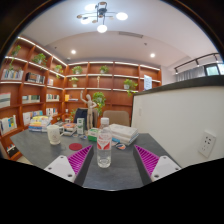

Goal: Pour water

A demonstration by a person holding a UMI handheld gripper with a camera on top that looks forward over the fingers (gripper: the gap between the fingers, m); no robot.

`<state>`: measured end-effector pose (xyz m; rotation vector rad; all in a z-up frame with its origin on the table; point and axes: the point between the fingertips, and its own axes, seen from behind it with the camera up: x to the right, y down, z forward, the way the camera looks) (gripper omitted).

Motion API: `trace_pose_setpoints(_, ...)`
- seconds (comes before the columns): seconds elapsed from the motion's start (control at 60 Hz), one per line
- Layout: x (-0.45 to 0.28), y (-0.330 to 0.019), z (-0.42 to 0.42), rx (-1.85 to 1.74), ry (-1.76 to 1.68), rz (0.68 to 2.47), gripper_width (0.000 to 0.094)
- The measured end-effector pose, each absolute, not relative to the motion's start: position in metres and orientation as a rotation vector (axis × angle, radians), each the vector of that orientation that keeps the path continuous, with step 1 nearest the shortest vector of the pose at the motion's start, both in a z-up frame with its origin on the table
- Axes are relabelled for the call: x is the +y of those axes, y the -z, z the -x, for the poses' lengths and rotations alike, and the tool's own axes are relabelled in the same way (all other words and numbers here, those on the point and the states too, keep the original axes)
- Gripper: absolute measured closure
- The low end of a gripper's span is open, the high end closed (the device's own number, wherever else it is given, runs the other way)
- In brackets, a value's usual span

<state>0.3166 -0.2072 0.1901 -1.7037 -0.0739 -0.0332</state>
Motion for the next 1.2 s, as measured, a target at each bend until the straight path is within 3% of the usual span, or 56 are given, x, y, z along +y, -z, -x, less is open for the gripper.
trace_pose_setpoints(0.117, -0.188, -0.184, -0.317, -0.058, 0.041, 1.699, 0.0093)
trace_pose_setpoints(0.183, -0.170, -0.139, -0.295, -0.049, 0.014, 1.692, 0.0088)
trace_pose_setpoints(0.317, -0.113, -0.104, -0.270, -0.078, -0.003, 1.704, 0.0088)
trace_pose_setpoints(0.6, -0.034, -0.107, -0.270, -0.056, 0.013, 1.668, 0.0099)
trace_pose_setpoints(0.683, -0.020, -0.108, -0.269, -0.031, -0.012, 1.669, 0.0154)
trace_pose_setpoints(0.783, -0.009, -0.109, -0.274, 0.013, -0.029, 1.665, 0.0365)
trace_pose_setpoints(0.9, -0.009, -0.109, -0.275, -0.010, -0.028, 1.674, 0.0487)
trace_pose_setpoints(0.933, -0.011, -0.109, -0.278, 0.001, -0.016, 1.675, 0.0485)
trace_pose_setpoints(0.95, -0.011, -0.109, -0.279, 0.002, -0.006, 1.677, 0.0550)
trace_pose_setpoints(1.2, -0.005, -0.108, -0.276, -0.022, 0.181, 1.689, 0.0579)
